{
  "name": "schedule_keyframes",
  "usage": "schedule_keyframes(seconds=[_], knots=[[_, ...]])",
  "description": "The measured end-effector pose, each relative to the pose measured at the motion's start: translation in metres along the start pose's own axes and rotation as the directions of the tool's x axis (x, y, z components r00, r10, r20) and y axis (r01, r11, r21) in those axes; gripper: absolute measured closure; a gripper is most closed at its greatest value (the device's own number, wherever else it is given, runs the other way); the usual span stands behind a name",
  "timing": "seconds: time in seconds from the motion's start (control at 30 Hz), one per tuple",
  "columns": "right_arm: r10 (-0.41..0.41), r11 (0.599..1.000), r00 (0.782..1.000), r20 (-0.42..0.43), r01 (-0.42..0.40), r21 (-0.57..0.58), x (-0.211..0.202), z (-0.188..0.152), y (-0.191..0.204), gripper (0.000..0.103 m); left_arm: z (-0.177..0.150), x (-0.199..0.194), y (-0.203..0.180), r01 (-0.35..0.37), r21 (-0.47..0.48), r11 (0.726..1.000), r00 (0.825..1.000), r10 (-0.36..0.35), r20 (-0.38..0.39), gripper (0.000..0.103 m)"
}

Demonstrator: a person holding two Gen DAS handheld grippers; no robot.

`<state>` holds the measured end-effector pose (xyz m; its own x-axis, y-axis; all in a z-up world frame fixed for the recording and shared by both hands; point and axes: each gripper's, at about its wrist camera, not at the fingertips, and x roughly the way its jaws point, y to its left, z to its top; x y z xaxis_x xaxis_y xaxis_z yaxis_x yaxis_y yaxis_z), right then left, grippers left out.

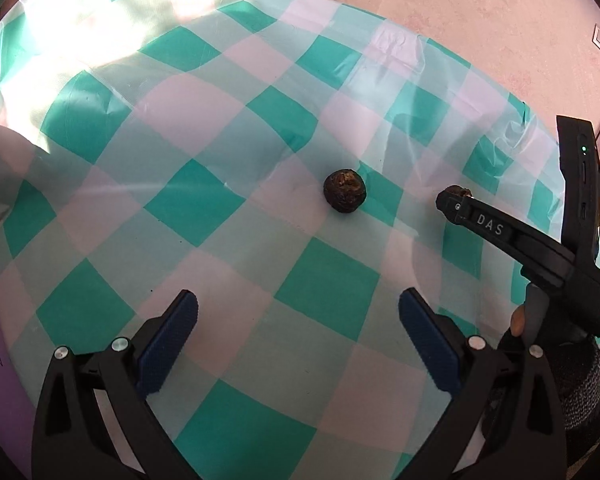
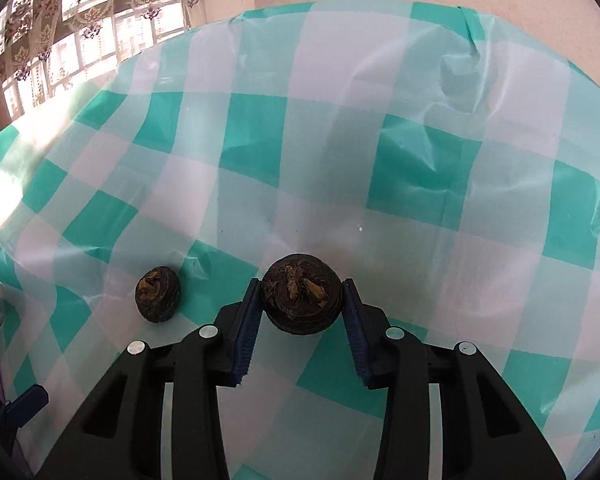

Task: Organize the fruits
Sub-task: 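Grasp one dark fruit with the right gripper while the left gripper approaches the other, then close the left gripper on the second small dark fruit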

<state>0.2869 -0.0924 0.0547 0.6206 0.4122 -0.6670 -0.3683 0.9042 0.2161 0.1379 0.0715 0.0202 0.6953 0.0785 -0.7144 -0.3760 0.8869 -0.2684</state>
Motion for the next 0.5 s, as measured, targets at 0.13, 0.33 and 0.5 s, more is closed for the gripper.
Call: schedule_keyframes(seconds=[0.13, 0.33, 0.5], knots=[[0.103, 0.957, 0.993, 0.052, -0.113, 0.268, -0.005, -0.008, -0.049, 0.063, 0.008, 0.014, -0.016, -0.042, 0.072, 0.997, 0.998, 0.044, -0.036, 0.002], [0.135, 0.961, 0.989, 0.065, -0.146, 0.233, -0.002, 0.002, -0.042, 0.063, 0.035, 0.046, -0.035, -0.05, 0.082, 0.995, 0.997, 0.055, -0.056, 0.002], [0.144, 0.959, 0.988, 0.061, -0.154, 0.238, 0.002, -0.002, -0.044, 0.063, 0.06, 0.078, -0.049, -0.1, 0.063, 0.993, 0.99, 0.105, -0.088, 0.006]])
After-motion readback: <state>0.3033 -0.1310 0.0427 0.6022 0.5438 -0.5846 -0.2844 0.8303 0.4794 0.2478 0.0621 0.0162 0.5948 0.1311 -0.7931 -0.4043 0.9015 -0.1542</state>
